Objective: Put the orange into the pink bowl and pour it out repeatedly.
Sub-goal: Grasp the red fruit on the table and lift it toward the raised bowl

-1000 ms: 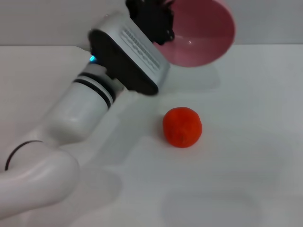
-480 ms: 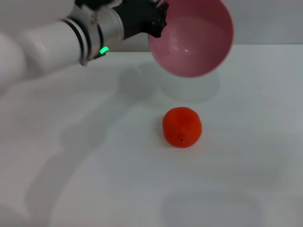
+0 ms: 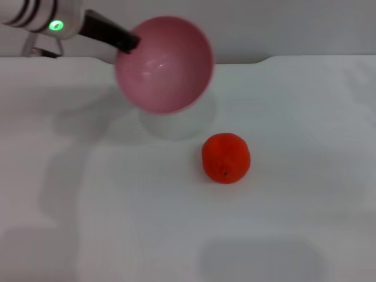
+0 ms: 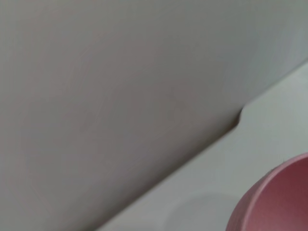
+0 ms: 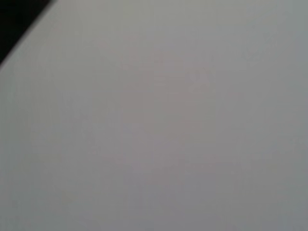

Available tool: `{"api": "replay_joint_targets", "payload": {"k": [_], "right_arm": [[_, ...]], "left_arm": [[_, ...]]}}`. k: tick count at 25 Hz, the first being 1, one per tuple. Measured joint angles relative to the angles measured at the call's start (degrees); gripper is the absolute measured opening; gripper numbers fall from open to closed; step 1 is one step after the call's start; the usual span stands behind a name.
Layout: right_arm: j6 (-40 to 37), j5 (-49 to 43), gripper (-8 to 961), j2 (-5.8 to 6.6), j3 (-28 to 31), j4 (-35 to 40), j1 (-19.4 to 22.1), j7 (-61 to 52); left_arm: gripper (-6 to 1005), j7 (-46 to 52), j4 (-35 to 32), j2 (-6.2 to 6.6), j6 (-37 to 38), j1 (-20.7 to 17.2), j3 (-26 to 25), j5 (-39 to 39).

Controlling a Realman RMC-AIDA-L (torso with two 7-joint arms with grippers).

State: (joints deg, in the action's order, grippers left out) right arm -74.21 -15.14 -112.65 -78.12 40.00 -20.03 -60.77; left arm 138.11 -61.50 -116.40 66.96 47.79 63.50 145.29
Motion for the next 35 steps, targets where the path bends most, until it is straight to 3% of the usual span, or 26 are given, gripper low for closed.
{"api": "replay_joint_targets", "payload": {"k": [3, 5, 10, 15, 18, 20, 23, 24, 26, 29, 35], "right_arm": [[3.6, -13.1, 510, 3.11, 1.3, 0.4, -3.5, -10.9], [5.5, -25.2, 510, 4.47, 3.7, 2.0, -5.7, -18.8], [9.1, -61.8, 510, 4.80, 11.0, 13.4, -9.7, -41.5], [6.6, -97.3, 509, 3.58, 14.0, 24.2, -16.0, -65.6], [1.2, -111.3, 510, 2.73, 13.2, 24.3, -21.8, -74.0], [-1.5, -117.9, 510, 0.87, 12.8, 22.6, -25.3, -75.1], [-3.5, -127.0, 509, -3.66, 12.0, 21.8, -28.2, -75.0], [-4.2, -129.4, 509, -4.94, 11.1, 21.9, -28.5, -74.9], [-5.1, -131.4, 509, -6.03, 8.4, 21.9, -28.7, -74.9], [-5.4, -129.8, 509, -6.17, 4.2, 20.6, -28.4, -75.3], [-4.2, -127.6, 509, -6.22, 1.9, 17.2, -27.5, -75.1]], "left_arm": [[43, 0.6, -0.9, 0.65, 5.7, 0.7, -2.8, 3.6], [43, 1.3, -1.5, 1.36, 9.4, 0.8, -3.4, 5.2], [43, 2.7, -2.6, 2.04, 13.0, 0.4, -3.7, 8.7], [43, 2.5, -2.8, 2.16, 14.6, 0.2, -3.9, 9.9], [43, 2.4, -2.8, 2.16, 14.5, 0.2, -3.9, 10.4], [43, 2.2, -2.8, 2.16, 14.4, 0.4, -3.9, 10.6], [43, 2.0, -2.8, 2.16, 14.3, 0.8, -3.8, 10.7], [43, 2.0, -2.8, 2.16, 14.1, 0.8, -3.7, 10.8], [43, 1.9, -2.8, 2.10, 13.7, 0.9, -3.5, 10.8], [43, 1.9, -2.8, 1.87, 13.2, 1.0, -3.4, 10.8], [43, 1.8, -2.5, 1.47, 12.8, 1.1, -2.3, 10.8]]}}
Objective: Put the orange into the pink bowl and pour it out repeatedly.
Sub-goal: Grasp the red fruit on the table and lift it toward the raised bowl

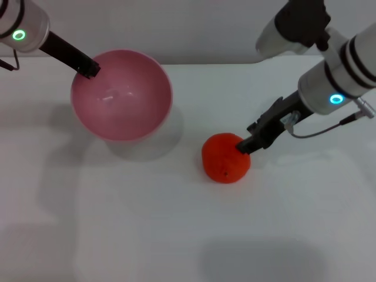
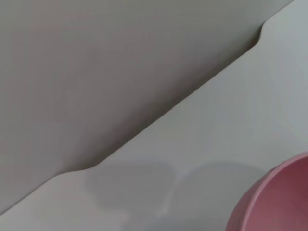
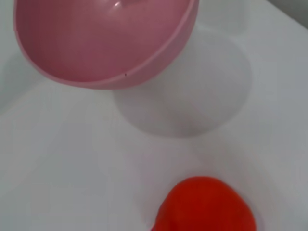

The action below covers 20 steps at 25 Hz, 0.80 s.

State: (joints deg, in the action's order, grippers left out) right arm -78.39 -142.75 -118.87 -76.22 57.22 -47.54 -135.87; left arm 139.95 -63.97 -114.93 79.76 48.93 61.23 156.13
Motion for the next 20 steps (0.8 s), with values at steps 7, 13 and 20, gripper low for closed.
{"api": "replay_joint_targets", "payload": {"k": [7, 13, 20], "right_arm": [[5.0, 1.9, 510, -0.07, -2.7, -4.7, 0.1, 0.1], [9.0, 4.3, 510, -0.10, -5.1, -7.8, -0.2, 0.2], [12.5, 7.7, 484, -0.13, -7.6, -11.7, -0.7, 0.3]], "left_arm": [[43, -0.1, 0.1, -0.74, -0.4, 0.0, 1.5, 0.0], [44, -0.1, 0.3, -1.06, -0.7, 0.0, 2.0, 0.0], [44, -0.1, 0.4, -1.16, -1.2, 0.0, 2.7, 0.0]]}}
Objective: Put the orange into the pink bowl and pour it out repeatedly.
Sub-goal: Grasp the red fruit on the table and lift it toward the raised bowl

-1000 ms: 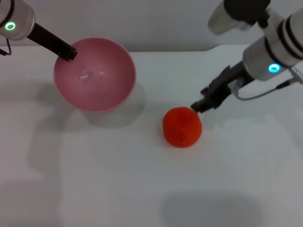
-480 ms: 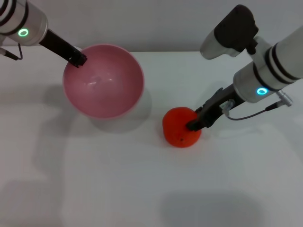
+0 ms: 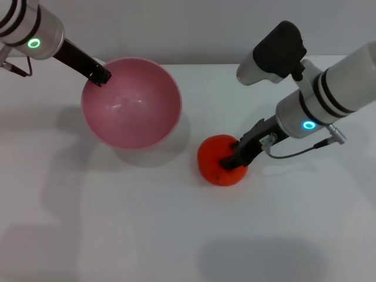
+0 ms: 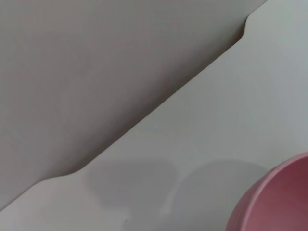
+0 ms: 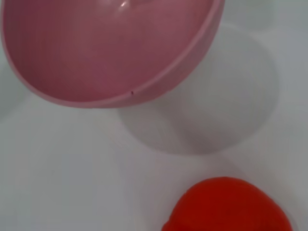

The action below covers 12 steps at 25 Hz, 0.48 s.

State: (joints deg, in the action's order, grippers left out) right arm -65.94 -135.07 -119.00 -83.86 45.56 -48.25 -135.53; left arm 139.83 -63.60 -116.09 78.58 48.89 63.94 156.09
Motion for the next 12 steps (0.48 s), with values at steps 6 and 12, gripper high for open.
{"api": "replay_joint_targets", "payload": {"k": [6, 12], "right_arm": [[1.4, 1.7, 406, 0.00, 0.0, -1.6, -0.1, 0.2], [2.0, 1.8, 305, 0.00, 0.1, -1.7, 0.2, 0.4]], "left_arm": [[44, 0.0, 0.1, 0.00, -0.3, 0.0, 0.1, 0.0], [44, -0.6, 0.1, 0.00, -0.6, -0.1, 0.1, 0.0]]}}
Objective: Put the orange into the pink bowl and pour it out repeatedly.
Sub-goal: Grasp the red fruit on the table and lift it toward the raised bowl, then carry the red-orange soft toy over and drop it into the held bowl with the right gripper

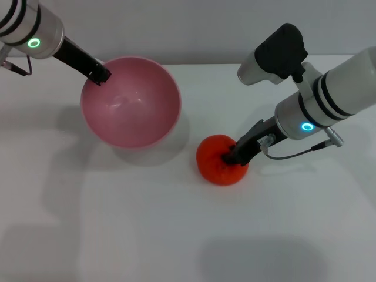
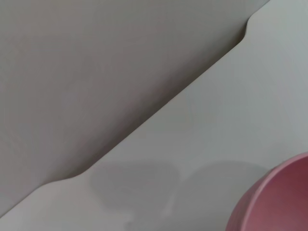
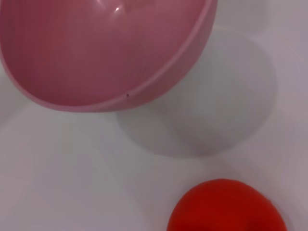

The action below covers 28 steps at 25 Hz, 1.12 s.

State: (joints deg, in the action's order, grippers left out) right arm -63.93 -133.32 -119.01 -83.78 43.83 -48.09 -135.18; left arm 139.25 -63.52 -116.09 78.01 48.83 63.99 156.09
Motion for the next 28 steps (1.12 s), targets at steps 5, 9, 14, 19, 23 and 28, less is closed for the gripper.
{"api": "replay_joint_targets", "payload": {"k": [5, 9, 14, 19, 23, 28], "right_arm": [[0.0, 0.0, 203, 0.00, 0.4, -0.1, 0.0, 0.0], [0.7, 0.0, 120, 0.03, 0.7, 0.4, 0.3, 0.0], [1.3, 0.0, 39, 0.29, 5.8, 7.4, 3.4, -0.4], [0.7, 0.2, 44, 0.31, 10.7, 20.7, 8.2, -1.6], [0.6, 1.0, 48, 0.22, 10.8, 32.5, 11.5, -2.6], [0.5, 4.9, 53, 0.17, 9.1, 41.4, 12.8, -3.3]], "left_arm": [[44, 0.0, 0.0, 0.00, 0.0, -0.1, 0.0, 0.0], [44, 0.0, 0.0, -0.05, 0.2, -0.1, 0.0, 0.0], [44, -0.1, -0.2, -0.08, 0.4, -0.1, 0.0, 0.0], [44, -0.1, -0.6, -0.08, 0.8, -0.2, 0.0, 0.0], [44, -0.1, -0.7, -0.18, 1.2, 0.0, 0.0, 0.0], [44, -0.2, -0.7, -0.32, 1.2, 0.0, 0.1, 0.0]]}}
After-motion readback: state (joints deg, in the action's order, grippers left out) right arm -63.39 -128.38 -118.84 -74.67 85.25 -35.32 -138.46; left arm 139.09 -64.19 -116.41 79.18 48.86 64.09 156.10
